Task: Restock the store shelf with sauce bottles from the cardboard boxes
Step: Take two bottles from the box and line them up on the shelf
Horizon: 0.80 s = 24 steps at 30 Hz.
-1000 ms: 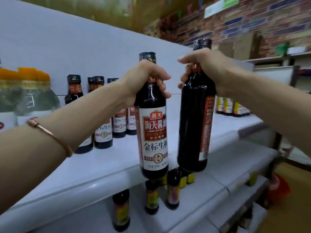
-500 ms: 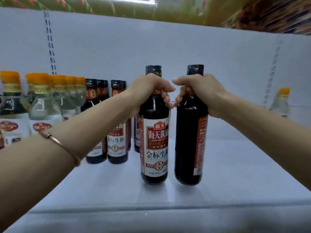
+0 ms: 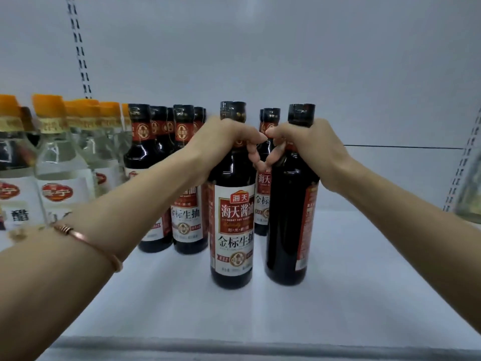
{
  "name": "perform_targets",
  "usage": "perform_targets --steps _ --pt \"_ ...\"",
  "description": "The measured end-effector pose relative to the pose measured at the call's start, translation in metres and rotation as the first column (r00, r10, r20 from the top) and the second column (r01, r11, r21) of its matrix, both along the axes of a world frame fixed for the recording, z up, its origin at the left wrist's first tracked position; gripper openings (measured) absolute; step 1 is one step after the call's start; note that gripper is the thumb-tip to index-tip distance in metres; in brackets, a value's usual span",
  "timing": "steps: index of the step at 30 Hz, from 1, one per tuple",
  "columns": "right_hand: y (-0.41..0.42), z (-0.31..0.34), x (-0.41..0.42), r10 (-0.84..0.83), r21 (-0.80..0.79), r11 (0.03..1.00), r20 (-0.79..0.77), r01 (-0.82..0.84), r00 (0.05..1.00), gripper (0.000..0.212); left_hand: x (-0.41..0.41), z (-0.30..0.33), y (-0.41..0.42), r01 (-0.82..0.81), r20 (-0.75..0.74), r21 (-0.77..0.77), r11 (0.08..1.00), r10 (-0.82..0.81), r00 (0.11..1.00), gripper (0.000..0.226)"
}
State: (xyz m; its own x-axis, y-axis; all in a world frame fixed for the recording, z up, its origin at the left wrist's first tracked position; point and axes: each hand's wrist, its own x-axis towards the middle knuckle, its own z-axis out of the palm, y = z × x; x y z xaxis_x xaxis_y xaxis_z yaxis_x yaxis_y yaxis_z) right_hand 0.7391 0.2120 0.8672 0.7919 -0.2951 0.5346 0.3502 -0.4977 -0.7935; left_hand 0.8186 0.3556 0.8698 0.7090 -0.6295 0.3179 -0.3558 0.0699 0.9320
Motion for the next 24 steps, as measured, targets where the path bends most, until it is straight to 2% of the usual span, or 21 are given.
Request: perform_targets --steps 2,4,5,6,8,11,13,15,18,24 --pt "-0.001 -0.008 0.002 -0.077 -0.089 0.992 0.091 0.085 0.993 0.029 0.0 -0.005 -0.001 -0.032 0.159 -0.061 0.998 0.041 0.986 0.01" --pt "0.001 -0.028 0.002 -0.15 -0.095 0.981 0.164 0.167 0.975 0.034 -0.005 -0.011 0.0 -0.103 0.316 -0.149 0.983 0.146 0.937 0.012" --pt "0.003 -0.043 0.001 -0.172 -0.072 0.98 0.18 0.187 0.969 0.034 -0.009 -0.016 0.002 -0.137 0.349 -0.204 0.969 0.202 0.915 0.013" --pt "0.007 -0.06 -0.001 -0.192 -0.055 0.977 0.188 0.205 0.963 0.035 -0.012 -0.023 0.004 -0.16 0.343 -0.247 0.956 0.241 0.908 0.013" --pt "0.012 -0.088 -0.005 -0.21 -0.046 0.974 0.193 0.223 0.958 0.053 -0.015 -0.045 0.008 -0.163 0.261 -0.28 0.946 0.238 0.936 0.023" --pt "0.003 -0.093 -0.009 -0.205 -0.063 0.974 0.157 0.217 0.966 0.072 -0.016 -0.073 0.016 -0.183 0.183 -0.214 0.96 0.223 0.957 0.069" --pt "-0.009 -0.089 -0.01 -0.094 0.047 0.995 0.064 0.092 0.993 0.078 -0.014 -0.083 0.022 -0.11 0.139 -0.123 0.986 0.127 0.982 0.086" --pt "-0.021 -0.093 -0.009 0.024 0.195 0.981 -0.019 -0.02 1.0 0.081 -0.01 -0.096 0.027 -0.044 0.134 -0.013 0.999 0.045 0.99 0.083" --pt "-0.029 -0.103 -0.009 0.077 0.177 0.982 -0.086 -0.06 0.993 0.093 -0.011 -0.124 0.033 0.038 0.12 0.076 0.996 -0.046 0.992 0.077" --pt "-0.019 -0.109 -0.013 -0.004 0.115 0.993 -0.09 0.014 0.996 0.062 -0.008 -0.139 0.033 0.049 0.109 0.057 0.997 -0.055 0.992 0.081"
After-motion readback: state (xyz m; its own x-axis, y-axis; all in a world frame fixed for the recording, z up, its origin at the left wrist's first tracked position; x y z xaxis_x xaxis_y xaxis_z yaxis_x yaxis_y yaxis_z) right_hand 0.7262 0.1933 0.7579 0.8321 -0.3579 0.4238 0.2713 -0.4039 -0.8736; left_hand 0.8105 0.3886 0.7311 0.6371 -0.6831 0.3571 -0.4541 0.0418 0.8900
